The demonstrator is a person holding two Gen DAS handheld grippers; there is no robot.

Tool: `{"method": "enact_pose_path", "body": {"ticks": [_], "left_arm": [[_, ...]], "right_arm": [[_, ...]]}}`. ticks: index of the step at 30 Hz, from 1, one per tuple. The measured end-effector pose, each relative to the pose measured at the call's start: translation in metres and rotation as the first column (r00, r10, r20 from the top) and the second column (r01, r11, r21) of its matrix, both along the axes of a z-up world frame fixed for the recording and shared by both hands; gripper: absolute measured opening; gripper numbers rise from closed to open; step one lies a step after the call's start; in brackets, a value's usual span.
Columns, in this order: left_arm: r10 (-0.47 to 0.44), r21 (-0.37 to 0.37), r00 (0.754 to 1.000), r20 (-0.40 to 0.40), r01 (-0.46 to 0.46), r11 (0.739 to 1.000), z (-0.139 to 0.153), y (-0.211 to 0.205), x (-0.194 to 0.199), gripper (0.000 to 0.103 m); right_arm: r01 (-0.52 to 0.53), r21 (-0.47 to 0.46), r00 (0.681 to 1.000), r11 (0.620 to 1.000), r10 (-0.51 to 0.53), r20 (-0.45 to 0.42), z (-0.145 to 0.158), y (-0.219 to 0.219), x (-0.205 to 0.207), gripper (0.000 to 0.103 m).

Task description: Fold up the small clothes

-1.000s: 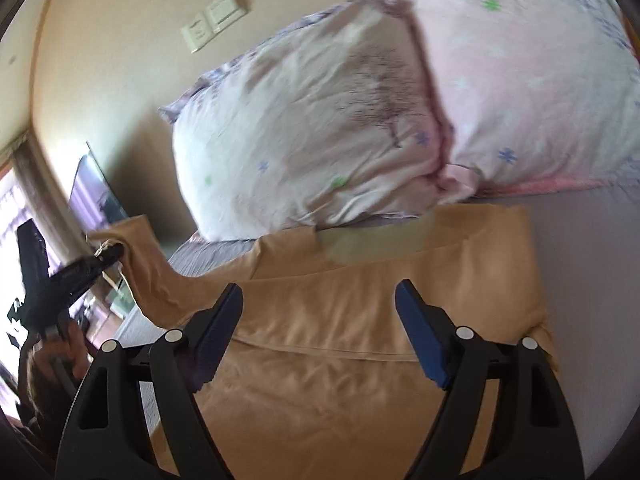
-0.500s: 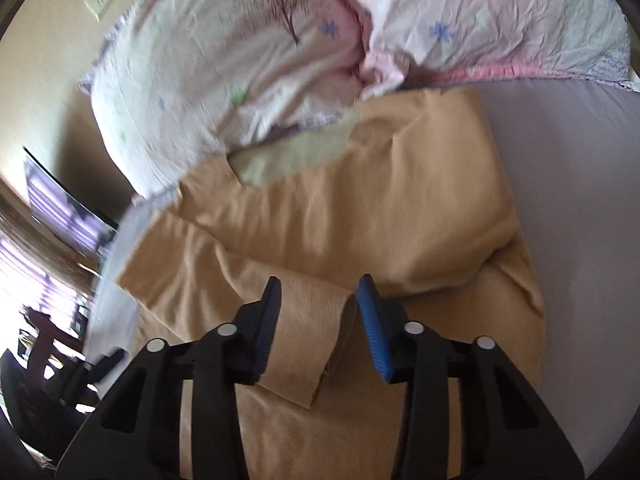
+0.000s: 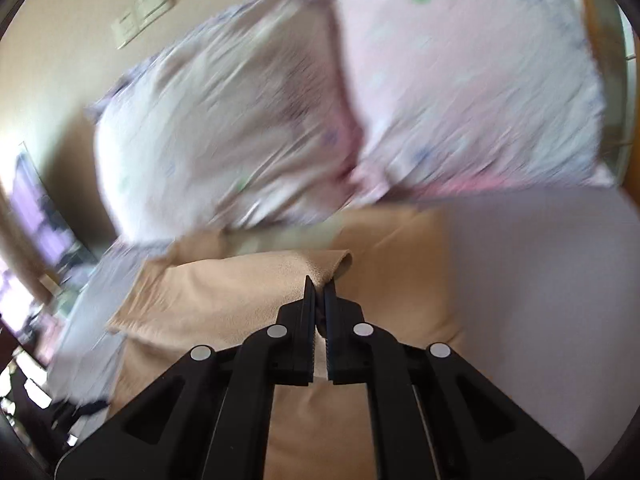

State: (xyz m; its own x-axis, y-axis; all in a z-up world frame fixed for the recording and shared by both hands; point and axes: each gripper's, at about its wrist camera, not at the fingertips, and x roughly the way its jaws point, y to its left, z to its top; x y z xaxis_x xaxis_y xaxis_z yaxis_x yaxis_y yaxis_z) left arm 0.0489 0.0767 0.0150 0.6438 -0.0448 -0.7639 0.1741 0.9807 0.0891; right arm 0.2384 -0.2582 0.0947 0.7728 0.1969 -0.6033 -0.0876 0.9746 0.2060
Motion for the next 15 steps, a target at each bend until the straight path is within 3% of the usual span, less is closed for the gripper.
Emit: {"method": "enact_pose_path", "body": {"ticks": [2,3,5,6,9,11,12,15], "left_arm": [[0.009,-0.010,1.000,-0.003,-0.009,1.000,-0.001,0.002,0.002,0.048],[0.012,-0.022,1.000,-0.006,-0.012,1.000,-0.002,0.003,0.004,0.048],[0.017,-0.038,1.000,-0.010,-0.018,0.999,-0.002,0.005,0.005,0.049],[0.020,-0.047,1.000,-0.011,-0.021,0.999,-0.002,0.006,0.005,0.049],[0.035,-0.069,0.999,-0.018,-0.036,0.997,-0.003,0.009,0.007,0.052],[0.045,-0.078,0.999,-0.014,-0.046,0.996,-0.003,0.010,0.006,0.053],[0.047,-0.091,0.999,-0.015,-0.048,0.995,-0.003,0.012,0.005,0.053],[0.031,-0.200,0.999,-0.017,-0.034,0.979,0.003,0.026,-0.009,0.053]], "right_arm": [[0.111,-0.096,0.991,0.989,-0.117,-0.058,-0.008,-0.013,0.019,0.009],[0.142,-0.105,0.986,0.984,-0.150,-0.069,-0.011,-0.018,0.022,0.016],[0.120,-0.038,0.992,0.992,-0.122,-0.045,-0.013,-0.025,0.016,0.043],[0.090,-0.015,0.995,0.996,-0.091,-0.032,-0.014,-0.023,0.013,0.063],[-0.015,0.004,0.997,1.000,0.015,-0.081,-0.027,-0.009,0.022,0.065],[-0.036,0.022,0.973,0.999,0.040,-0.228,-0.052,-0.004,0.045,0.065],[-0.021,0.036,0.940,0.999,0.032,-0.340,-0.073,-0.009,0.058,0.065],[-0.020,0.106,0.954,0.994,0.051,-0.294,-0.063,-0.021,0.040,0.062]]}}
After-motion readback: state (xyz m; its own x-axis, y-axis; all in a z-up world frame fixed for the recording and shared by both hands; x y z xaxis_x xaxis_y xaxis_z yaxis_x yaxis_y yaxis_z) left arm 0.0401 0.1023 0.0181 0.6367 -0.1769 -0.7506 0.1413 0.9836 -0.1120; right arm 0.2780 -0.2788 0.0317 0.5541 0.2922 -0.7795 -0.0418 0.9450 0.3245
